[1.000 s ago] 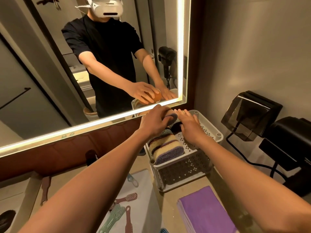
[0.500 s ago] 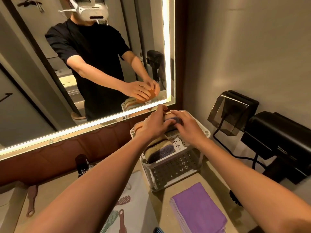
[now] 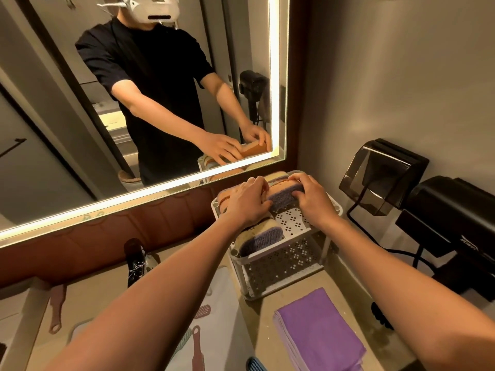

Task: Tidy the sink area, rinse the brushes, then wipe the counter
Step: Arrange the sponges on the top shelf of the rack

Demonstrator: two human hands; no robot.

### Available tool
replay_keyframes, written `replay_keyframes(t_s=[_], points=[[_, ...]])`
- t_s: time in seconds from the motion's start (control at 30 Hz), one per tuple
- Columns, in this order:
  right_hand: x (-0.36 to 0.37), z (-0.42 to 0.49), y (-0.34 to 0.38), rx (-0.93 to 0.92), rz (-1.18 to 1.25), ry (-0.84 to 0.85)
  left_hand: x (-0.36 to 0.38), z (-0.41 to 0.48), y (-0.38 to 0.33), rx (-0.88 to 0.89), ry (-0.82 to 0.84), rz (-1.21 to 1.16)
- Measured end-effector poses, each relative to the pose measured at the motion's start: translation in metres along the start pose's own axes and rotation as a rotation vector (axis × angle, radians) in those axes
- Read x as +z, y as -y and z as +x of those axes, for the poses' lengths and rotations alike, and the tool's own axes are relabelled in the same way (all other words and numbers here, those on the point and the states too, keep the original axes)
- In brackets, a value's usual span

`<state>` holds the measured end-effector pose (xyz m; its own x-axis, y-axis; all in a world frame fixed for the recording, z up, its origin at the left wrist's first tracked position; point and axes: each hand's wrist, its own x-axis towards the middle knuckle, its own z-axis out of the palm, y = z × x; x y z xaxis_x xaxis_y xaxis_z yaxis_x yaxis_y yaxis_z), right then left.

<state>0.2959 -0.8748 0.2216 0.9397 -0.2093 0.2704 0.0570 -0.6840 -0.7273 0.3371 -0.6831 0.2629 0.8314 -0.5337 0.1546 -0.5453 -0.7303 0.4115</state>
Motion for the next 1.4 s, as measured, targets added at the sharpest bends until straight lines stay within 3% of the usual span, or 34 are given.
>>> replay_keyframes(t_s=[0.7,0.97,1.13,1.4], points=[[0.007,-0.007,-0.005,0.078,-0.097,0.072,0.013,0.004,-0.013,-0.08,-0.033,0.14],[0.014,-0.013,-0.006,0.036,-0.22,0.092,0.015,0.003,-0.015,-0.076,0.008,0.17],[0.016,-0.014,-0.004,-0.074,-0.409,0.131,0.016,-0.001,-0.017,-0.003,-0.071,0.135],[0.014,-0.011,-0.002,-0.076,-0.447,0.173,0.016,-0.006,-0.017,-0.008,0.041,0.113]])
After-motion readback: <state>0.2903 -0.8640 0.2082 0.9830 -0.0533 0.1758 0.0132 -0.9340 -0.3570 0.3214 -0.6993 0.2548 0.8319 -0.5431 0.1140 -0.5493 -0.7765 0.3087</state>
